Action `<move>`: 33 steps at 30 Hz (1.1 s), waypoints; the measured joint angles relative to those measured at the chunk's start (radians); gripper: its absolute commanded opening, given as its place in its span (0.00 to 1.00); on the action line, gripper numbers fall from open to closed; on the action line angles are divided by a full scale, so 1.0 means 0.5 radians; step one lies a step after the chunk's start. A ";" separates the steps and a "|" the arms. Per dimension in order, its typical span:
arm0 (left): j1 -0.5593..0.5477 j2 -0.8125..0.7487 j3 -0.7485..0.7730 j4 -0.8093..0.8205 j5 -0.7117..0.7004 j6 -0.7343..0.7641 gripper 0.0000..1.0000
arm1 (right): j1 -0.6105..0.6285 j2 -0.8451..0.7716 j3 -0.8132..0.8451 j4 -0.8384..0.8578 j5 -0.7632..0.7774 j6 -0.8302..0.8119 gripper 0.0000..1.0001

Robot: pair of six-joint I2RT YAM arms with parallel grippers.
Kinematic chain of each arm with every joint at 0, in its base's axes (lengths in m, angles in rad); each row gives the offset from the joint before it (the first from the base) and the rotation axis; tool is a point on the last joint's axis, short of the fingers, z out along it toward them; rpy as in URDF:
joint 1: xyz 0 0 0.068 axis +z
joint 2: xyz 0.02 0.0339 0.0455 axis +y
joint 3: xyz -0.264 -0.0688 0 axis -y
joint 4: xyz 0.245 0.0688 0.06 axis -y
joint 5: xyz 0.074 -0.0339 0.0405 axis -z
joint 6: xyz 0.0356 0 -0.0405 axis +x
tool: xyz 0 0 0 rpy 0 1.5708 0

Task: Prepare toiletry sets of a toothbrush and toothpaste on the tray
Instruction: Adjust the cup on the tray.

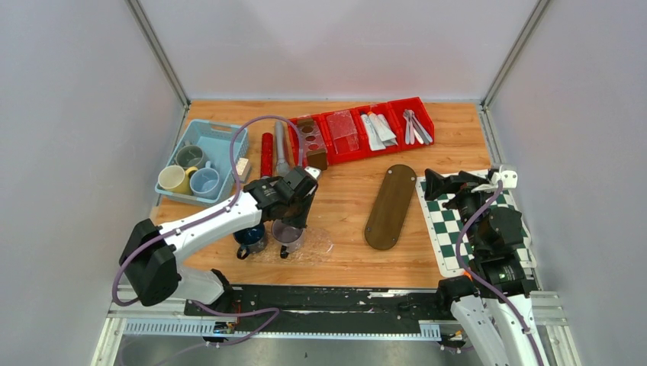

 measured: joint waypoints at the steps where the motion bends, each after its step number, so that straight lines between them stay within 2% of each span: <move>1: 0.000 0.011 -0.002 -0.002 -0.003 -0.008 0.19 | 0.000 0.000 -0.001 0.001 0.000 0.002 1.00; 4: 0.000 0.018 -0.002 -0.001 -0.007 -0.042 0.14 | 0.000 -0.008 -0.013 0.002 0.006 0.002 1.00; 7: 0.000 0.023 -0.002 -0.006 -0.011 -0.078 0.14 | 0.000 -0.011 -0.022 0.002 0.012 0.004 1.00; 11: 0.000 0.056 -0.002 -0.018 -0.031 -0.121 0.30 | 0.000 -0.011 -0.028 0.004 0.014 0.005 1.00; 13: 0.001 0.089 -0.003 -0.033 -0.051 -0.137 0.34 | 0.000 -0.011 -0.030 0.004 0.014 0.005 1.00; 16: 0.000 0.116 -0.005 -0.042 -0.063 -0.161 0.35 | 0.000 -0.013 -0.030 0.005 0.013 0.008 1.00; 18: 0.000 0.116 -0.007 -0.043 -0.079 -0.171 0.31 | 0.000 -0.019 -0.030 0.007 0.013 0.008 1.00; 21: 0.000 0.121 -0.007 -0.041 -0.098 -0.191 0.14 | 0.000 -0.027 -0.031 0.017 0.013 0.008 1.00; 25: -0.001 0.130 -0.005 -0.040 -0.109 -0.225 0.03 | 0.000 -0.037 -0.031 0.018 0.014 0.008 1.00; 27: -0.001 0.130 0.008 -0.063 -0.115 -0.249 0.01 | 0.000 -0.039 -0.031 0.018 0.014 0.008 1.00; 33: 0.000 0.130 0.099 -0.211 -0.130 -0.376 0.00 | 0.000 -0.060 -0.031 0.018 0.016 0.008 1.00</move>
